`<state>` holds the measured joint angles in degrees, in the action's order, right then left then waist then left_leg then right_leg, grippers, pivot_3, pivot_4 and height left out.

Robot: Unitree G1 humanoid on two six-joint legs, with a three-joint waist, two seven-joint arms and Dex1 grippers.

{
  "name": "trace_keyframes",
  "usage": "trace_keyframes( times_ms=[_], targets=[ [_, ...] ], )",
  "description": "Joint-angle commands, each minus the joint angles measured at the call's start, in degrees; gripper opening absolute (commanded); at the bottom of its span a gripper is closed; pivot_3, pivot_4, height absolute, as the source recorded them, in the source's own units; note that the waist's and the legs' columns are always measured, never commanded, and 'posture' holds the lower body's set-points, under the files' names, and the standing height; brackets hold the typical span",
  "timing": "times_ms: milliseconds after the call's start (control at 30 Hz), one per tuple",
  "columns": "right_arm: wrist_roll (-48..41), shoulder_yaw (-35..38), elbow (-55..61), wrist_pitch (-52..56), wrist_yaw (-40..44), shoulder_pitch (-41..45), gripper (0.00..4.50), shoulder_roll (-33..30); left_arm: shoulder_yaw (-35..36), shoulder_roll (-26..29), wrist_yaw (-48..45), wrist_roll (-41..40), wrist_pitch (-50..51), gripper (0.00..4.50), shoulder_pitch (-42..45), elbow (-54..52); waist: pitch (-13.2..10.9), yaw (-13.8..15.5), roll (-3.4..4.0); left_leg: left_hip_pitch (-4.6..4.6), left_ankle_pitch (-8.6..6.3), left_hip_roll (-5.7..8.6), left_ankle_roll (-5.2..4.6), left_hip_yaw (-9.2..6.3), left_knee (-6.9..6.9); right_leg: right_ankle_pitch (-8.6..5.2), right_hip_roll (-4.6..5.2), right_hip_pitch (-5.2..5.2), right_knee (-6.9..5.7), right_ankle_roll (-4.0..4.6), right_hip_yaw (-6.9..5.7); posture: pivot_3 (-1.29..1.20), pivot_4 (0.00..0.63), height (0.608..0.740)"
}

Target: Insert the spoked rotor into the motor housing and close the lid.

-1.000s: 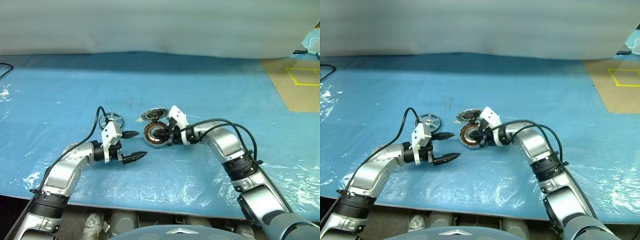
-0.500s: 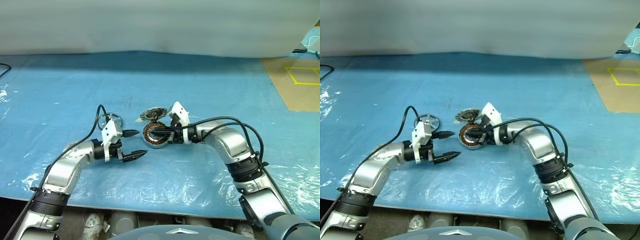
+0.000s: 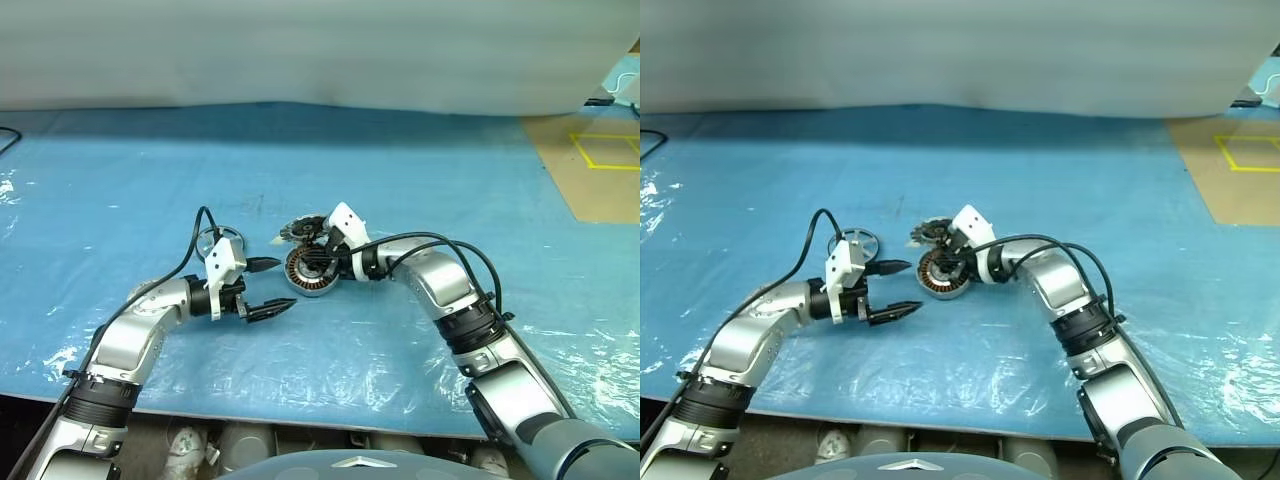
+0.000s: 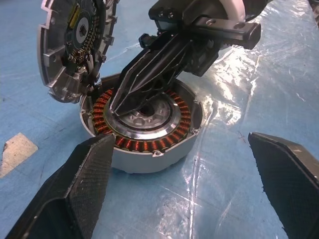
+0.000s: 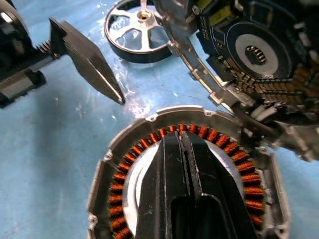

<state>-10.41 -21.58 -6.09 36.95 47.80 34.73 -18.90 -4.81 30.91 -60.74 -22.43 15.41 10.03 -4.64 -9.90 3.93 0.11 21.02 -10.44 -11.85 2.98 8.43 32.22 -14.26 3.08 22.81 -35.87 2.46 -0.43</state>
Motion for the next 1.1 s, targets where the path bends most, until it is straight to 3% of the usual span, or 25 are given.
trace_keyframes(
  times_ms=[33,333,467,600,900,1100],
  targets=[
    [4.0,-3.7,-2.3,-1.1,0.5,-2.7,0.03,-2.0,0.2,0.1,-0.4,-0.1,-1.0,4.50,-0.2,-0.6,0.1,0.0,-0.02,-0.06,0.00,0.00,0.00,0.00,0.00,0.00,0.00,-0.06,0.00,0.00,0.00,0.00,0.150,0.740],
    [0.7,0.9,-2.1,1.9,-0.4,-1.8,0.03,0.9,0.1,-0.1,-0.1,-0.1,-0.5,4.50,1.0,-0.4,0.1,0.0,-0.04,-0.19,0.00,0.01,0.00,0.00,0.00,-0.01,0.03,-0.20,0.02,0.01,0.00,0.00,0.150,0.740],
    [-8.5,8.9,2.8,8.1,1.5,-1.0,0.03,3.3,0.1,-0.2,-0.1,-0.2,-0.5,4.50,0.9,-0.5,0.1,0.0,-0.04,-0.07,0.00,0.01,-0.01,0.00,0.00,-0.01,0.03,-0.07,0.01,0.01,0.01,0.00,0.150,0.740],
    [-13.5,12.4,7.4,12.1,2.2,-0.3,0.03,3.5,0.3,-0.1,-0.1,-0.4,-0.6,4.50,0.5,-0.7,0.1,0.0,-0.03,0.17,0.00,0.00,-0.01,0.00,-0.01,0.00,0.01,0.18,0.02,0.01,0.00,0.00,0.150,0.740],
    [1.6,-2.2,0.2,0.7,0.2,-1.6,0.03,-0.8,0.4,-0.6,0.2,-0.2,-1.0,4.50,0.3,-0.2,0.1,-0.1,-0.05,0.15,0.00,0.00,0.00,0.02,-0.04,0.00,0.01,0.18,0.04,0.00,0.01,0.00,0.150,0.740],
    [1.4,0.8,-4.2,1.2,-2.1,-0.7,0.03,1.4,0.5,-0.4,0.1,-0.1,-0.9,4.50,0.3,-0.2,0.1,-0.3,-0.06,-0.32,-0.01,-0.01,0.00,0.04,-0.01,0.03,0.00,-0.18,-0.07,0.05,0.08,0.00,0.150,0.740]
  ],
)
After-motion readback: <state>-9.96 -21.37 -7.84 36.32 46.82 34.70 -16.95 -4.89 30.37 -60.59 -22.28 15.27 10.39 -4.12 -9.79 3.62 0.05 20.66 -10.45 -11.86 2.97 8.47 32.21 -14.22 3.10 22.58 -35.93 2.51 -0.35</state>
